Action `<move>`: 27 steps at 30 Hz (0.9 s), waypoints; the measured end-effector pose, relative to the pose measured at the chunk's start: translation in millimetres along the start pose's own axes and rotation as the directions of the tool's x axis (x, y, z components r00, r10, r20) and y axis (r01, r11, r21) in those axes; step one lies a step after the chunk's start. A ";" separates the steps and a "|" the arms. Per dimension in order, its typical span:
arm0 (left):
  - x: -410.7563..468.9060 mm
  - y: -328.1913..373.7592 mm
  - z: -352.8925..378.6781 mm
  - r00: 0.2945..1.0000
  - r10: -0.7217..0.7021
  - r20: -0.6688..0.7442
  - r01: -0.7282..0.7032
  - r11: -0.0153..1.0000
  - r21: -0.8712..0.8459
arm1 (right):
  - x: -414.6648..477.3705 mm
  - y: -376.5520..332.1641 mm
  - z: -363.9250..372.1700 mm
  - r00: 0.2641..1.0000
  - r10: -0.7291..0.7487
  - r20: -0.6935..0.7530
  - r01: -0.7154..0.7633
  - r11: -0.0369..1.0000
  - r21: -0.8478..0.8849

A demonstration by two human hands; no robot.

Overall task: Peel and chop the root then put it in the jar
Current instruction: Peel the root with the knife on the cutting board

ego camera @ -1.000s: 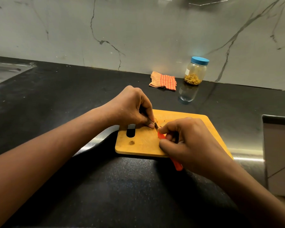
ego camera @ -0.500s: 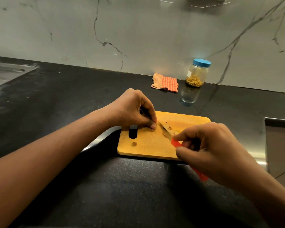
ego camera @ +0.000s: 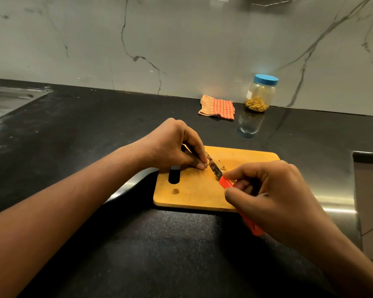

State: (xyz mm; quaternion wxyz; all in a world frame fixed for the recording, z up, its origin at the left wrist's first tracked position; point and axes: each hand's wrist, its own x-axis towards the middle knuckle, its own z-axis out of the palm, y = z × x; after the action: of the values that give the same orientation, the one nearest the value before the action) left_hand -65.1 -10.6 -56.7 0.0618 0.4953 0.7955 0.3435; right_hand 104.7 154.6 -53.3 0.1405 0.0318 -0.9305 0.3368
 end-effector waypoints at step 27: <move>0.5 1.3 -1.8 1.000 0.028 0.002 -0.028 0.998 0.061 | -7.2 -7.6 6.4 0.998 -0.061 -0.034 0.059 0.996 -0.061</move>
State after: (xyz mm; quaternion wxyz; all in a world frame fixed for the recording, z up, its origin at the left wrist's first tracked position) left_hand -65.2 -10.7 -54.4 0.0424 0.5083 0.7987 0.3194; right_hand 111.3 144.4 -55.3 0.1681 0.0495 -0.9361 0.3048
